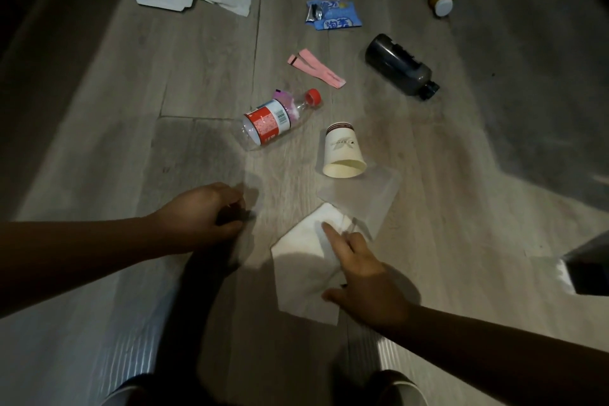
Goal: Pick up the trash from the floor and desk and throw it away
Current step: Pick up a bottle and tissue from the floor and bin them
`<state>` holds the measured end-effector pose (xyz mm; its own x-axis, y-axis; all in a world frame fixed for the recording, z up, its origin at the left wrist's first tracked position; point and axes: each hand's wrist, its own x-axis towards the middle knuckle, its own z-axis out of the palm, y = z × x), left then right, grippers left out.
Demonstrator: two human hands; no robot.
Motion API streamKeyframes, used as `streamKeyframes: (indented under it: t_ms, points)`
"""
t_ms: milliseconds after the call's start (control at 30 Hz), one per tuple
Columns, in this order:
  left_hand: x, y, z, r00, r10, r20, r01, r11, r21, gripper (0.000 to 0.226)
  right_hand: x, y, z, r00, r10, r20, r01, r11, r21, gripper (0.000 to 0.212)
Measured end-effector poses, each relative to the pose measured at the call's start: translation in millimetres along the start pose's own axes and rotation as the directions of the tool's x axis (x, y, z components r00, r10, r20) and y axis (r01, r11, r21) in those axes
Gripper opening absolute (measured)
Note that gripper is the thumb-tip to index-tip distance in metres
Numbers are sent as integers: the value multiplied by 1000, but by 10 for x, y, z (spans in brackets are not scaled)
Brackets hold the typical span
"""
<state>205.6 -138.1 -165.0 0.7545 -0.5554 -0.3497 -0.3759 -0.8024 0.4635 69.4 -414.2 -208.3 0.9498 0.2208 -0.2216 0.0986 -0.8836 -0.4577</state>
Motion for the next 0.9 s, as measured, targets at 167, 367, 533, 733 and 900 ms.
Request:
streamKeyframes:
  t_ms: [167, 367, 533, 733, 900]
  points:
    - [8, 20, 9, 1000, 8, 13, -8, 1000, 6, 23, 105, 55, -122, 999, -18, 29, 15, 992, 122, 38]
    - [71, 29, -28, 1000, 25, -3, -25, 1000, -1, 25, 65, -82, -441, 998, 60, 3, -56, 917, 395, 9]
    - [153, 55, -88, 1000, 15, -16, -15, 1000, 12, 27, 160, -103, -943, 953, 130, -273, -22, 930, 367, 12]
    - [179, 113, -108, 999, 44, -12, -43, 999, 21, 27, 254, 192, -1067, 944, 290, -157, -252, 942, 223, 39]
    - [139, 60, -105, 998, 51, -36, -50, 998, 30, 26, 378, 260, -945, 854, 521, -14, -465, 773, 431, 103]
